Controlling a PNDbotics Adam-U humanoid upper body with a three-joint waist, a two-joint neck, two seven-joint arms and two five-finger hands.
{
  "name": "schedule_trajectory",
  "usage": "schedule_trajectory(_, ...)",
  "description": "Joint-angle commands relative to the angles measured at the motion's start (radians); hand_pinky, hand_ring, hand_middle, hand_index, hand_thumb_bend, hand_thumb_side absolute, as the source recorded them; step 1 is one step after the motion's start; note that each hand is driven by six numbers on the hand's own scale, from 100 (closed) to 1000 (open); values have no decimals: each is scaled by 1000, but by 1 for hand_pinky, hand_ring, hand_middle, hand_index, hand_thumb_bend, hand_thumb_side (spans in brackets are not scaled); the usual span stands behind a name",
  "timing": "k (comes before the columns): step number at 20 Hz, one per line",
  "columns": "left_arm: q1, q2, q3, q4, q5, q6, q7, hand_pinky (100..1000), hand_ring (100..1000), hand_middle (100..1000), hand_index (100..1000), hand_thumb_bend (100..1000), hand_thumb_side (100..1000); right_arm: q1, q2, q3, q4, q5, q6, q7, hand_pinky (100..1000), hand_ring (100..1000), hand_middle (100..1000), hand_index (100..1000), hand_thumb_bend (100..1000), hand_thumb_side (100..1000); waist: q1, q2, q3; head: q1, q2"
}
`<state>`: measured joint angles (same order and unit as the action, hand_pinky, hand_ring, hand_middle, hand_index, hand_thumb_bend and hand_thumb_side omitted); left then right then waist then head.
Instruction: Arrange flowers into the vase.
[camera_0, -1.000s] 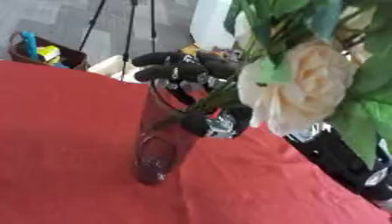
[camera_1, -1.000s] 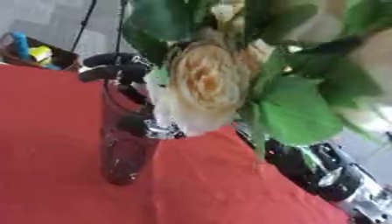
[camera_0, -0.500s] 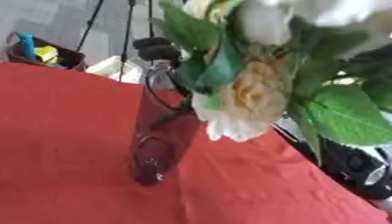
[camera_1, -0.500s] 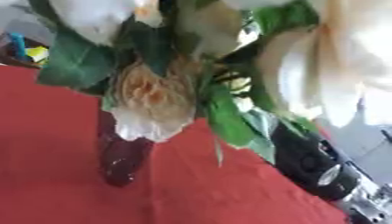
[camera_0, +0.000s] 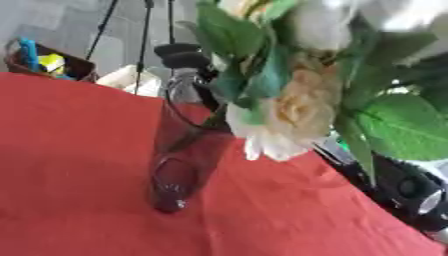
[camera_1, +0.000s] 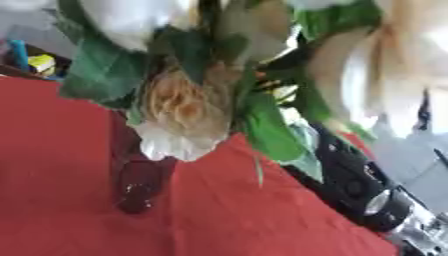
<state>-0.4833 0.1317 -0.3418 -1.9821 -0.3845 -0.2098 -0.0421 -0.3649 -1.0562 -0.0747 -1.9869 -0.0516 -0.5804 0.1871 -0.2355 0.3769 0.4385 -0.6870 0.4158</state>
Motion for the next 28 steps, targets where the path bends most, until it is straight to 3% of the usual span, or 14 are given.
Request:
schedule_trajectory(1, -8, 0, -16, -18, 2, 1, -3, 523, 748, 740, 740, 100, 745, 5, -48, -26, -13, 34, -13, -25, 1000, 1000, 258, 969, 179, 1000, 9, -17, -3, -2, -12)
schedule_trajectory(8, -9, -3, -15, -18, 3, 2, -4, 523, 748, 741, 739, 100, 748, 32, -54, -28, -13, 140, -24, -42, 1000, 1000, 242, 965, 225, 1000, 9, -14, -6, -2, -17)
schedule_trajectory(11, -9, -6, -15, -18, 3, 3, -5, 523, 749, 741, 739, 100, 749, 36, -52, -22, -13, 157, -30, -57, 1000, 1000, 253, 969, 204, 1000, 9, -13, -7, 3, -20)
schedule_trajectory(20, -10, -10, -10, -18, 1, 9, 0, 523, 751, 743, 739, 100, 756, 74, -57, -26, -13, 118, -91, -89, 1000, 1000, 259, 974, 175, 1000, 9, -6, -20, 126, -17)
schedule_trajectory(28, -9, -11, -11, -18, -2, 11, -2, 523, 752, 744, 739, 100, 756, 86, -63, -37, -13, 75, -112, -118, 1000, 1000, 286, 985, 182, 1000, 9, -4, -26, 124, -25)
